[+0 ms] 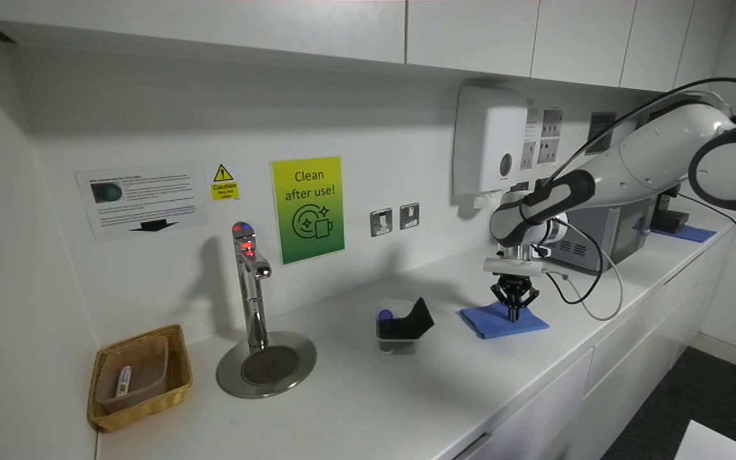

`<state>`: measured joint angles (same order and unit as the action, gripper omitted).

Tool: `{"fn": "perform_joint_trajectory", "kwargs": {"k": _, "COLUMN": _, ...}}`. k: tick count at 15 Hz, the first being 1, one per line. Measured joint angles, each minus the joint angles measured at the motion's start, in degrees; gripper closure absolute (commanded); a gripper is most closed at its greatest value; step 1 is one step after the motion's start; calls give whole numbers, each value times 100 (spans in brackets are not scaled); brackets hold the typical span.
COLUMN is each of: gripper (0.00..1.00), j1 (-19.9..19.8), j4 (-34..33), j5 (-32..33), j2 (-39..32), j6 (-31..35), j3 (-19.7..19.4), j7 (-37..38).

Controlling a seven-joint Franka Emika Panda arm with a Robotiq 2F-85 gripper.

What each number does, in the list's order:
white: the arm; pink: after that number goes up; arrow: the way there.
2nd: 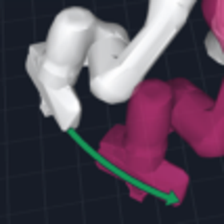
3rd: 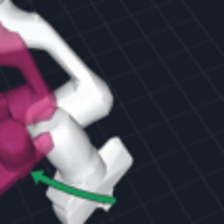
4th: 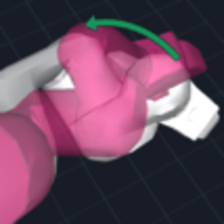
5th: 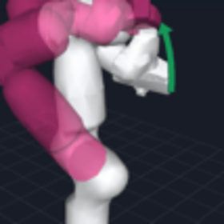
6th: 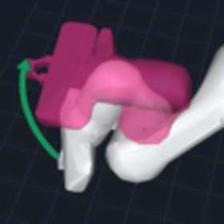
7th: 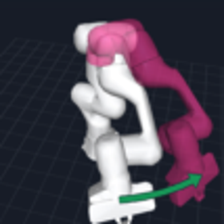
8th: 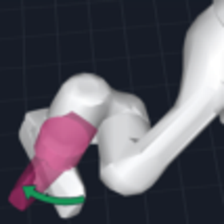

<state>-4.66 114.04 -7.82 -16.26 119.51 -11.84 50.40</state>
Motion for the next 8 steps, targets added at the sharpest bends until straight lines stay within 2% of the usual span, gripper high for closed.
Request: {"fn": "perform_joint_trajectory", "kwargs": {"k": 8, "gripper": 100, "j1": -539, "j4": 27, "j5": -43, "j2": -22, "j6": 96, "j3": -344, "j7": 6}}
